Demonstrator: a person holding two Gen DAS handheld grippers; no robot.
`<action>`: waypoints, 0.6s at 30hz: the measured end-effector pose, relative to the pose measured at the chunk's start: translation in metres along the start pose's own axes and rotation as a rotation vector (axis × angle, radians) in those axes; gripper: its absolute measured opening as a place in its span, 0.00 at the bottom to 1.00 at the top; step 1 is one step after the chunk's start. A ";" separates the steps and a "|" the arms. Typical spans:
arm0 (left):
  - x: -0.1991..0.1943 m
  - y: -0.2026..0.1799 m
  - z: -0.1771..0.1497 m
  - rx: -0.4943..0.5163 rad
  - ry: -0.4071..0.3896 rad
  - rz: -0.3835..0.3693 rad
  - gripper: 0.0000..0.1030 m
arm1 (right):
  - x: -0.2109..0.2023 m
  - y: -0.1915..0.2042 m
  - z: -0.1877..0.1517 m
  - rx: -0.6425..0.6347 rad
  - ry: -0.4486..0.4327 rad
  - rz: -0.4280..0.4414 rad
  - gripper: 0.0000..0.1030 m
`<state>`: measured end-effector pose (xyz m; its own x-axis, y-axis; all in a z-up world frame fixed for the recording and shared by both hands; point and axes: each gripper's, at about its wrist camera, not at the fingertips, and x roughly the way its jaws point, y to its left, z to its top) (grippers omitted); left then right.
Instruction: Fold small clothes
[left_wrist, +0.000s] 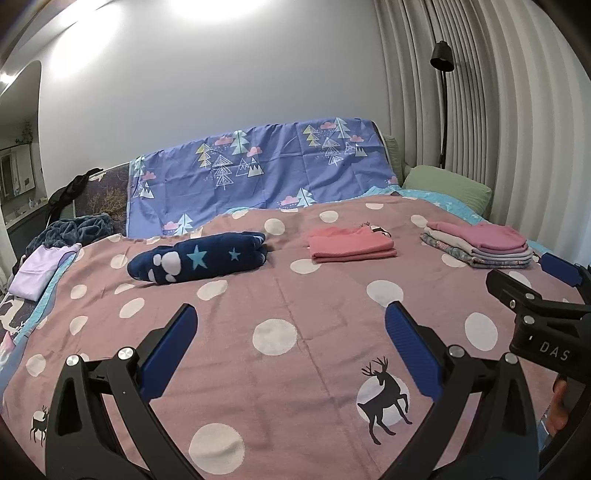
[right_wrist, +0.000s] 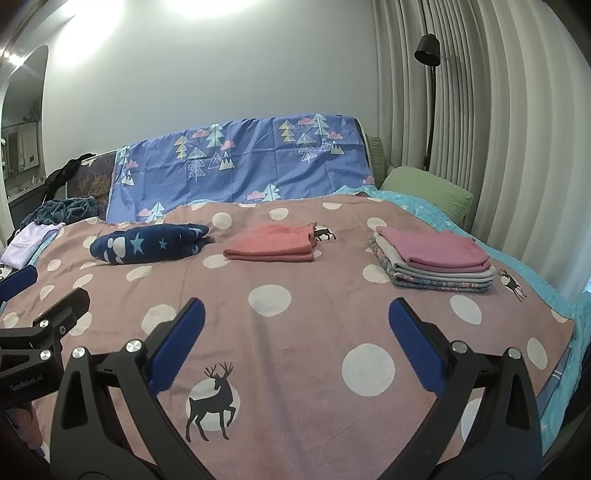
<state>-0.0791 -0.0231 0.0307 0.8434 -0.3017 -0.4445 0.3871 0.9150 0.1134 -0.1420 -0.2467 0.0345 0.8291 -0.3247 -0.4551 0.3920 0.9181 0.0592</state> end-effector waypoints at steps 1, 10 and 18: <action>0.000 0.000 0.000 -0.001 0.001 -0.001 0.99 | 0.000 0.000 0.000 0.000 0.001 0.001 0.98; 0.001 -0.001 -0.002 0.006 0.005 -0.017 0.99 | 0.003 0.002 -0.002 -0.004 0.006 0.000 0.98; 0.003 -0.001 -0.002 0.005 0.013 -0.024 0.99 | 0.004 0.002 -0.002 -0.005 0.006 0.001 0.98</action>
<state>-0.0778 -0.0244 0.0273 0.8290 -0.3199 -0.4588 0.4089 0.9063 0.1070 -0.1392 -0.2457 0.0312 0.8269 -0.3223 -0.4608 0.3892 0.9195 0.0554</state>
